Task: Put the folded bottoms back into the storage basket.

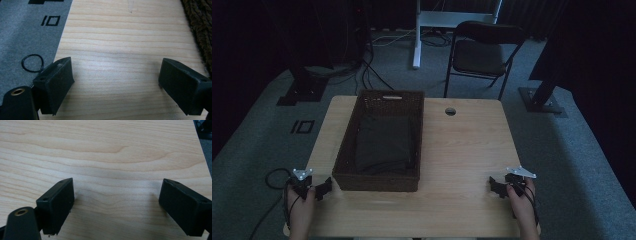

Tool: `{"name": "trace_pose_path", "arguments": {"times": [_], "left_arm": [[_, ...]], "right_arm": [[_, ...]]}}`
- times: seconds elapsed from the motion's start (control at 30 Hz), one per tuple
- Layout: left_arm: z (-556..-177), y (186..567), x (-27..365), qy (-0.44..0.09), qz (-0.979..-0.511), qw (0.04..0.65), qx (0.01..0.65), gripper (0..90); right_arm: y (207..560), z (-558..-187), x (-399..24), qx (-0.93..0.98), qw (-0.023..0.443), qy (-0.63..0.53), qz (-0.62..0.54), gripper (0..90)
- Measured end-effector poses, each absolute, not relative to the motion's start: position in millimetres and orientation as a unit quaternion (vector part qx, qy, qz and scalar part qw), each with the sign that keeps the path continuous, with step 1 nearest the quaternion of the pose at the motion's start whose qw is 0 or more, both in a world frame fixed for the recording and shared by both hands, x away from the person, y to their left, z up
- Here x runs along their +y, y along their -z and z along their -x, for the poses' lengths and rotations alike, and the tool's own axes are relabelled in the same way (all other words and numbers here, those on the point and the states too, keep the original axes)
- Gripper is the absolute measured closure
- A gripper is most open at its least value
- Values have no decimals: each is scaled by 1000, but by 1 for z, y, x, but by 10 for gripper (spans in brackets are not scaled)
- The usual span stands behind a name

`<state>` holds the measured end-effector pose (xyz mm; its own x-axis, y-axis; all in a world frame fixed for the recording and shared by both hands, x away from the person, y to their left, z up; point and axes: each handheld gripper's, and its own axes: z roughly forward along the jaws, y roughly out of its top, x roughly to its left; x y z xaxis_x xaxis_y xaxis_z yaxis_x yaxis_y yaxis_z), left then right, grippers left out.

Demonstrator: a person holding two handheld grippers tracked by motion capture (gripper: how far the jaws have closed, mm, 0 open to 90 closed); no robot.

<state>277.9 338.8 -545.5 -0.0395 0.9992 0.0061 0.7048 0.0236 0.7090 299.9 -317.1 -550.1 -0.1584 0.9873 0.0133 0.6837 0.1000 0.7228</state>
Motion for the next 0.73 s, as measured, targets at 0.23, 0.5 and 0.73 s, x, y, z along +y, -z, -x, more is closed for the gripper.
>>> {"name": "trace_pose_path", "arguments": {"times": [0.23,0.5,0.73], "left_arm": [[-276,546,337,-275,-649,267,657,113],[-276,546,337,-275,-648,267,658,111],[-276,546,337,-275,-648,267,658,108]], "right_arm": [[550,-300,-317,698,250,-303,-598,123],[550,-300,-317,698,250,-303,-599,122],[550,-300,-317,698,250,-303,-599,122]]}}
